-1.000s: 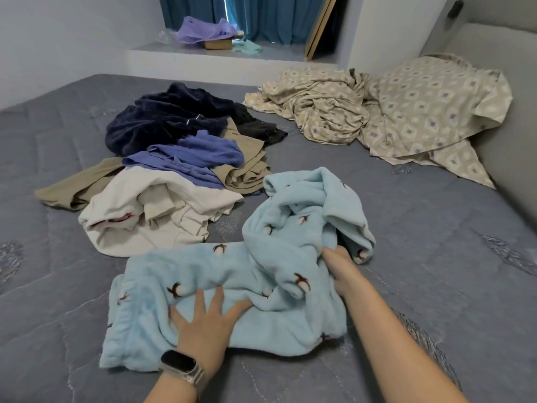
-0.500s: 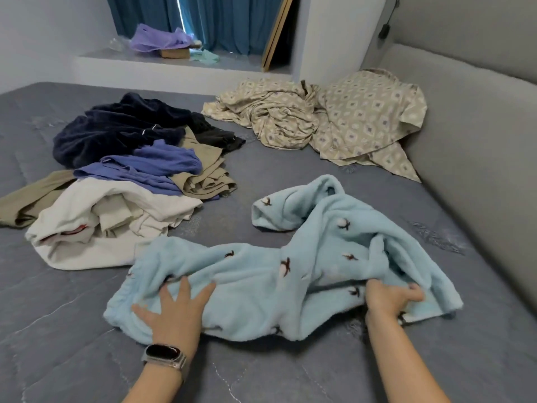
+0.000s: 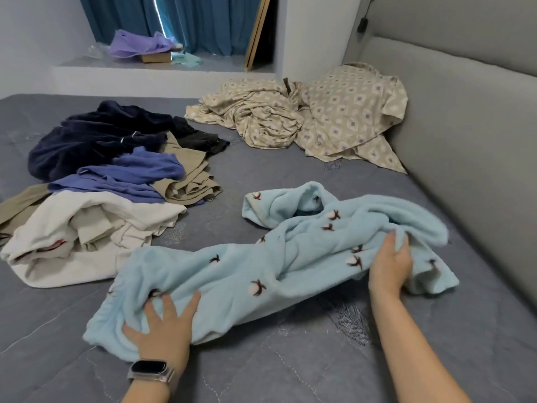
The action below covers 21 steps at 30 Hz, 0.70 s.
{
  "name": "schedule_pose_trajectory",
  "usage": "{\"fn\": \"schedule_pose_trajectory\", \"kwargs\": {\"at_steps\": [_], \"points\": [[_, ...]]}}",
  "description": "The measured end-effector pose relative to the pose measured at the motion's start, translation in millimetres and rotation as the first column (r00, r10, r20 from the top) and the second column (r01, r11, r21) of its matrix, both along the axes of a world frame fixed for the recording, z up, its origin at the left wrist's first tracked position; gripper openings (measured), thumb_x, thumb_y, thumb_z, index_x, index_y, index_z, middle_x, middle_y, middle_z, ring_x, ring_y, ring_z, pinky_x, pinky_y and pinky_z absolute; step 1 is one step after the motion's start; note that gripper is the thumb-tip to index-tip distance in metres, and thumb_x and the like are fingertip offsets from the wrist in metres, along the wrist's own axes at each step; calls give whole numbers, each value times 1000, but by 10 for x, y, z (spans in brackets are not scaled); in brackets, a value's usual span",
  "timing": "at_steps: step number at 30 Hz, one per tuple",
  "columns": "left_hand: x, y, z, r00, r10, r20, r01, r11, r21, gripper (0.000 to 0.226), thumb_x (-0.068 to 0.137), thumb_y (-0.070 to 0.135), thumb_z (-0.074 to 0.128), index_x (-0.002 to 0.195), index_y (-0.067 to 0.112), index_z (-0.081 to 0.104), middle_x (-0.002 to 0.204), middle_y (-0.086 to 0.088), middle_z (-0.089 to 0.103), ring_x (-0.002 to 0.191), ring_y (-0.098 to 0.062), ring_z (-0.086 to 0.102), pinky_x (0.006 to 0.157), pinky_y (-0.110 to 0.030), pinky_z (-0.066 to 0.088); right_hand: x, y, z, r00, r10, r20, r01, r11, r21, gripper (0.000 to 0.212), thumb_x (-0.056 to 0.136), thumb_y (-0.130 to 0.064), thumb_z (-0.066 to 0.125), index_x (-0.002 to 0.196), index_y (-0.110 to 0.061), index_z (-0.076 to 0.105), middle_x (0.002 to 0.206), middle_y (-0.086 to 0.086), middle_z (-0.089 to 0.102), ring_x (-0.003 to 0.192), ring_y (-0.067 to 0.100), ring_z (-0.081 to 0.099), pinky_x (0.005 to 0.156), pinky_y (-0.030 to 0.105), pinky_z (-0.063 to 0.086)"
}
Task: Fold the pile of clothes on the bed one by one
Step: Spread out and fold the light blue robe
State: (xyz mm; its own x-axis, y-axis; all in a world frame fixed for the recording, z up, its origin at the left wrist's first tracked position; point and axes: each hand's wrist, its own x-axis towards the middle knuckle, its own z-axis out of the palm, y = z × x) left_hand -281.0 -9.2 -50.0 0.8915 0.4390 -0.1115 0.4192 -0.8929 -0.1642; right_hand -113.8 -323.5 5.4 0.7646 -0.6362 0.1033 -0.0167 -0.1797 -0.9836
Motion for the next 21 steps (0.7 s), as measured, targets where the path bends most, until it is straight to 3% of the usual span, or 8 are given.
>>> {"fn": "schedule_pose_trajectory", "kwargs": {"at_steps": [3,5,8,11,12,15,18,21], "points": [[18,-124,84,991,113,-70,-119,989,-89,59,100,36,21,143,53,-16,157,-10,-3,143,-36,-2,108,-61,20,-85,-106,-224,998,-66,-3,65,989,-130,43,91,2,51,134,0,46,140,19,45,125,32,46,101,20,30],[-7,-137,124,989,61,-138,-74,993,-93,66,96,46,26,143,50,-21,157,-10,-8,143,-37,-5,111,-62,15,-131,-228,-384,971,-66,-231,44,994,-99,58,82,11,55,135,-7,39,139,25,37,113,34,48,99,31,36],[45,43,218,952,16,-306,-111,948,-297,93,66,58,45,146,51,-4,158,-6,-6,144,-33,-14,98,-65,-26,-126,-391,-435,886,-57,-461,-163,892,-422,54,77,6,59,124,-17,47,133,20,41,117,40,40,97,43,36],[51,320,494,966,238,98,-43,528,-848,58,62,62,50,110,33,64,125,-4,56,134,-28,37,112,-43,18,-32,-375,-421,908,149,-392,-377,698,-609,38,75,4,59,110,-13,56,114,11,57,110,36,46,86,43,41],[47,427,555,852,447,272,-1,521,-853,49,71,56,52,102,22,69,116,-9,64,123,-30,48,102,-39,31,-20,-352,-426,906,215,-365,-406,687,-603,32,77,0,60,107,-12,58,109,10,61,106,34,51,84,42,44],[7,688,602,594,613,522,-279,765,-581,77,64,60,50,121,9,57,126,-24,55,118,-43,46,97,-52,38,-7,-279,-365,917,237,-322,-366,821,-439,17,85,-18,60,102,-14,62,95,4,62,93,26,56,80,37,46],[78,816,449,773,604,195,-312,629,-712,100,52,79,55,125,10,56,128,-19,56,117,-38,52,97,-49,42,115,-248,-277,949,218,-228,-224,975,-1,8,74,-25,46,73,-20,52,75,2,51,73,22,44,63,31,35],[131,843,319,859,508,67,-301,606,-736,96,42,82,59,108,13,66,113,-16,66,103,-32,61,88,-40,48,263,-258,-279,961,199,-195,-129,939,320,31,68,-44,60,83,-18,56,82,5,55,68,16,51,58,29,44]]}}
